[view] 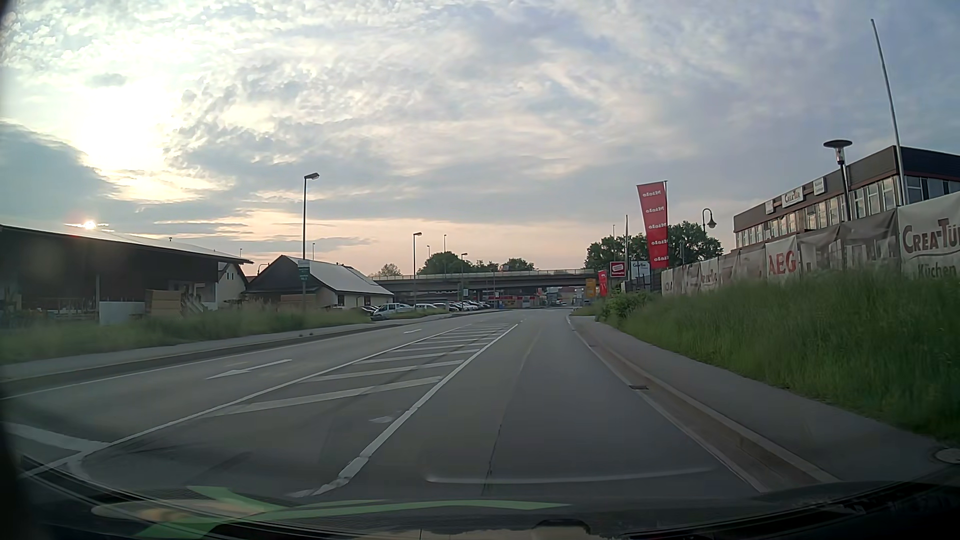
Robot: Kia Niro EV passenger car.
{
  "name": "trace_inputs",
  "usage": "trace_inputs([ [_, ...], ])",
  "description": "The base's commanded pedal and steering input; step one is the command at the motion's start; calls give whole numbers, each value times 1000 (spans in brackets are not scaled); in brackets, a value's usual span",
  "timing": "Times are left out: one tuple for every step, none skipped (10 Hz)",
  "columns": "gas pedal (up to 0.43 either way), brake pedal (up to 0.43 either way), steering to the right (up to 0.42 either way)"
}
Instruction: Follow the waypoints while adhering to traffic rules and regulations
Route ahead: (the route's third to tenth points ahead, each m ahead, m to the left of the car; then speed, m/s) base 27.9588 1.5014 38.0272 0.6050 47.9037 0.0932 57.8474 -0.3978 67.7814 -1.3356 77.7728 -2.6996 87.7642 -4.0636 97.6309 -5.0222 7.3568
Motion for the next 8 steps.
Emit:
trace_inputs([
  [287, 0, 3],
  [319, 0, 1],
  [331, 0, 1],
  [319, 0, 1],
  [299, 0, 3],
  [287, 0, 3],
  [268, 0, 5],
  [228, 0, 7],
])
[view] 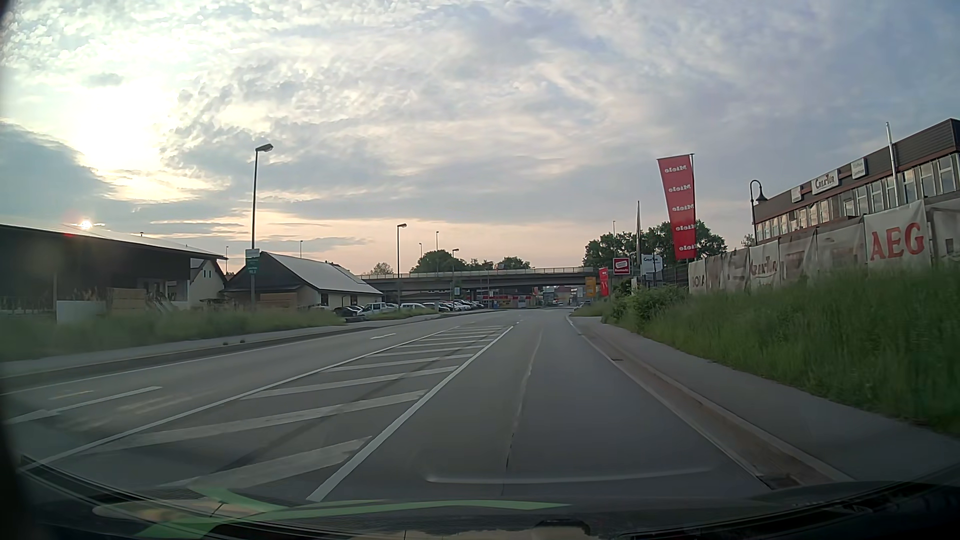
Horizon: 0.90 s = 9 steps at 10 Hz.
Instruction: Follow the waypoints while adhering to traffic rules and regulations
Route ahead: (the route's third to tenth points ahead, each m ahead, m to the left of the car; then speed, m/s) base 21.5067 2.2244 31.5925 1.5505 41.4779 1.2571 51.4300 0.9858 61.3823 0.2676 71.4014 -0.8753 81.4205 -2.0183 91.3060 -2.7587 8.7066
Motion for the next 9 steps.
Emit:
trace_inputs([
  [228, 0, 8],
  [228, 0, 10],
  [228, 0, 11],
  [228, 0, 12],
  [228, 0, 12],
  [209, 0, 12],
  [138, 0, 12],
  [138, 0, 12],
  [138, 0, 12],
])
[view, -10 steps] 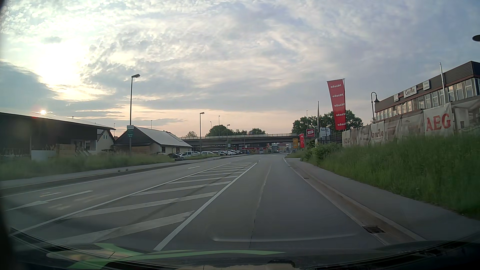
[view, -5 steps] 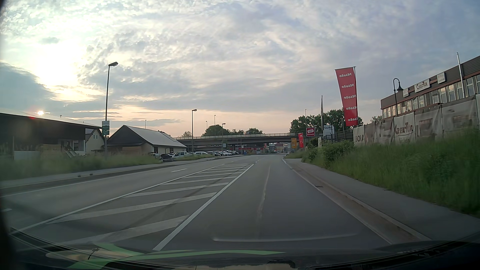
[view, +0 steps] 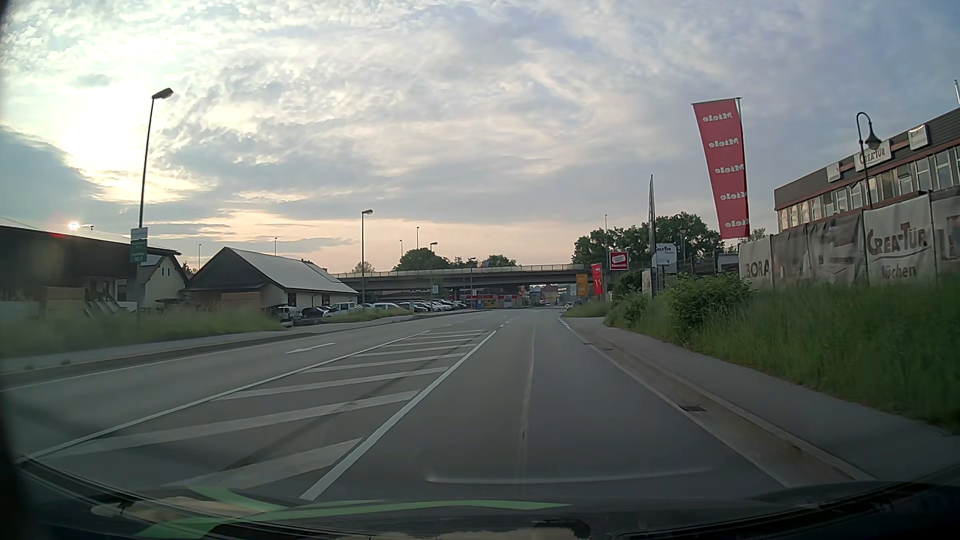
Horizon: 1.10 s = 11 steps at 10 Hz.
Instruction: Follow the waypoints while adhering to traffic rules and regulations
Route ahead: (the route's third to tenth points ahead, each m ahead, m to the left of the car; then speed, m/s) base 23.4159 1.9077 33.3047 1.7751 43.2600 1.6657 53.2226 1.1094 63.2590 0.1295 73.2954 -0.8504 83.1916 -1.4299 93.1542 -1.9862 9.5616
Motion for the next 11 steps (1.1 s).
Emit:
trace_inputs([
  [150, 0, 9],
  [150, 0, 6],
  [150, 0, 6],
  [150, 0, 5],
  [150, 0, 5],
  [150, 0, 4],
  [150, 0, 4],
  [157, 0, 4],
  [169, 0, 1],
  [177, 0, 1],
  [177, 0, 1],
])
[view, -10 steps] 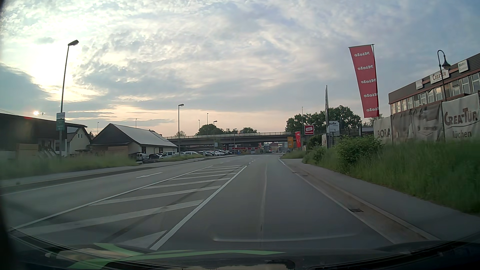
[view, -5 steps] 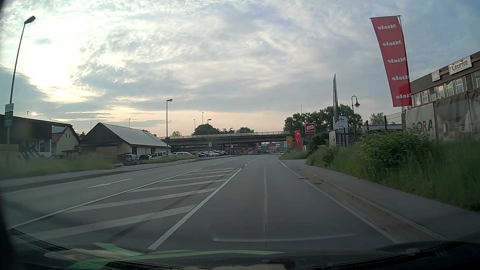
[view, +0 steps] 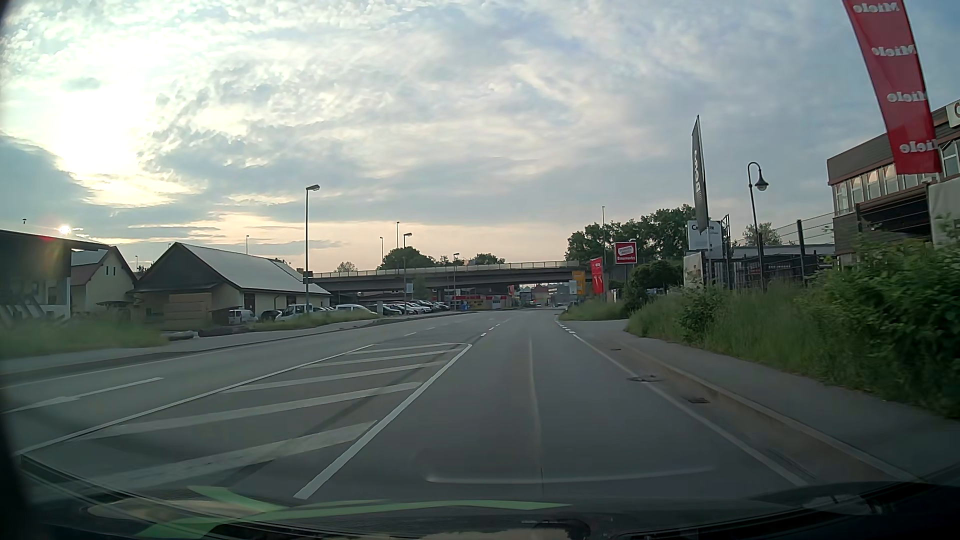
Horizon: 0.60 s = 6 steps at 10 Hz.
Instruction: Follow the waypoints while adhering to traffic rules and regulations
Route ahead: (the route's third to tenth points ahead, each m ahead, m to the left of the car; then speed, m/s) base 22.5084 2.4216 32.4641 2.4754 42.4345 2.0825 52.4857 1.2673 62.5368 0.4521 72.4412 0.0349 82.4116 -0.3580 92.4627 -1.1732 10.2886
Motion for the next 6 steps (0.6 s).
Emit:
trace_inputs([
  [177, 0, 5],
  [177, 0, 6],
  [177, 0, 6],
  [177, 0, 5],
  [177, 0, 3],
  [177, 0, 0],
])
